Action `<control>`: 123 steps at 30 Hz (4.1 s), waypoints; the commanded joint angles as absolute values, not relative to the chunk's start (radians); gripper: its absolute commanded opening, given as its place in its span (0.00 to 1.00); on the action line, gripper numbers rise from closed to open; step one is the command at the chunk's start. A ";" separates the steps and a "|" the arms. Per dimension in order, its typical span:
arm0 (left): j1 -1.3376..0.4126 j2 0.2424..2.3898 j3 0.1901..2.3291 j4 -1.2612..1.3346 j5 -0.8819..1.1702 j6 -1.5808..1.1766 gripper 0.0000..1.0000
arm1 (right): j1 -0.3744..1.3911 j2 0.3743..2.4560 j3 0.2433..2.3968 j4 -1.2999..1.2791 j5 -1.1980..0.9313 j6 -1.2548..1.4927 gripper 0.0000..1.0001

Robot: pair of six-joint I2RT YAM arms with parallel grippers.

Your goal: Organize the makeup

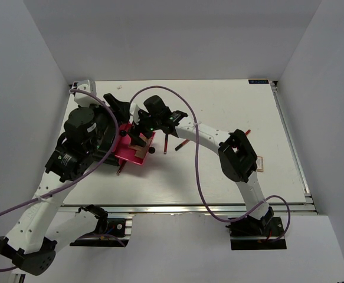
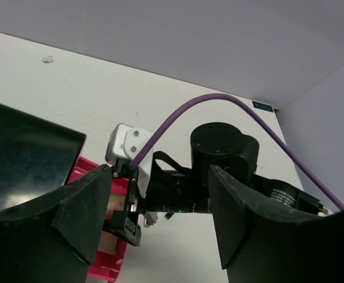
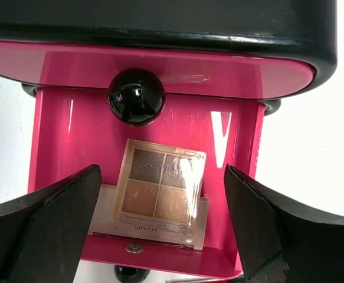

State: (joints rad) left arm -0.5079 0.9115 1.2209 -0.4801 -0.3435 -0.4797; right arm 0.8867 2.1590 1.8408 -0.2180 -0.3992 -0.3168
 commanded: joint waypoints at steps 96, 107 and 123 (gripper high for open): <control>-0.726 0.881 1.241 -0.495 -0.647 -0.558 0.86 | 0.917 2.105 1.874 -0.230 -0.249 -0.235 0.14; -0.726 0.894 1.235 -0.476 -0.630 -0.552 0.85 | 0.923 2.077 1.867 -0.304 -0.334 -0.294 0.89; -0.726 0.916 1.148 -0.330 -0.496 -0.520 0.00 | 0.384 1.626 1.403 -0.430 -0.279 -0.285 0.00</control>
